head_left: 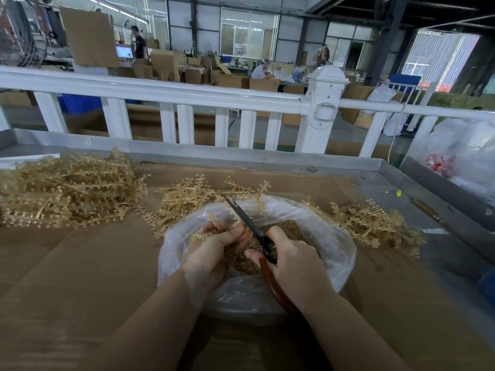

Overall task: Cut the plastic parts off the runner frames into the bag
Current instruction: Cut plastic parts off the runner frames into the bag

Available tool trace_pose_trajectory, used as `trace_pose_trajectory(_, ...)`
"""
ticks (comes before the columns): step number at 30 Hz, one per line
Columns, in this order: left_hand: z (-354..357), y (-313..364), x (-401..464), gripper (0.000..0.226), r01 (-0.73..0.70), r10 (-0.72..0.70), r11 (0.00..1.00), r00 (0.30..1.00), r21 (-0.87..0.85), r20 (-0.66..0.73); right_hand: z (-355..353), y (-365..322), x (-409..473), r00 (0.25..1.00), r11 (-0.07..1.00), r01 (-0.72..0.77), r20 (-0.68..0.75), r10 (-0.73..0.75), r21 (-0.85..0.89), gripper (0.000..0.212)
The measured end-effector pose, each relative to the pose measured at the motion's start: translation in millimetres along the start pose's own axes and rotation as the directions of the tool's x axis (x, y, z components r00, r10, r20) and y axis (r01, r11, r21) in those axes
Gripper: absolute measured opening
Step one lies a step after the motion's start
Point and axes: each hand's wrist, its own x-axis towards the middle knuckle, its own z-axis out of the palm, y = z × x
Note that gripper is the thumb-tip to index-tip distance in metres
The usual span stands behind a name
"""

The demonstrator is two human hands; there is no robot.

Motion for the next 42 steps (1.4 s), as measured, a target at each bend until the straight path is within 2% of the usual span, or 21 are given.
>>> trace_pose_trajectory(2,1.2,0.1,-1.9,0.021,0.006,-0.006,1.0,1.0,0.015,0.008,-0.1,0.3,-0.5,1.0,1.0,-0.005,0.002,0.005,0.009,0.036)
trace_pose_trajectory(5,2.4,-0.3,-4.5,0.042,-0.005,0.004,0.999,1.0,0.035,0.011,-0.1,1.3,-0.7,1.0,1.0,-0.017,0.009,0.017,0.008,0.035)
trace_pose_trajectory(7,2.7,-0.1,-6.5,0.046,-0.017,0.016,0.998,1.0,0.054,0.018,0.3,2.1,-1.0,1.0,1.0,-0.023,0.006,0.023,-0.001,0.034)
trace_pose_trajectory(21,-0.9,-5.7,-3.0,0.027,-0.096,0.081,0.959,0.994,0.265,0.067,1.8,8.5,-0.2,1.0,0.999,-0.005,-0.024,0.005,-0.04,0.03)
trace_pose_trajectory(25,-0.7,-4.9,-3.5,0.022,-0.088,0.069,0.958,0.995,0.272,0.078,2.2,9.2,0.8,1.0,1.0,0.003,-0.026,-0.004,-0.024,0.028)
trace_pose_trajectory(32,0.4,-4.1,-6.7,0.029,-0.076,0.057,0.956,0.996,0.282,0.073,0.8,9.2,1.4,1.0,1.0,-0.028,-0.012,0.028,-0.004,0.028)
trace_pose_trajectory(36,1.5,-3.3,-9.7,0.023,-0.062,0.049,0.963,0.997,0.263,0.054,-1.2,8.1,0.7,0.999,0.999,-0.045,-0.006,0.045,0.001,0.029)
trace_pose_trajectory(42,2.4,-2.0,-9.2,0.038,-0.047,0.047,0.979,0.999,0.196,0.005,-3.3,6.6,0.1,0.998,0.998,-0.065,0.018,0.065,-0.008,0.03)
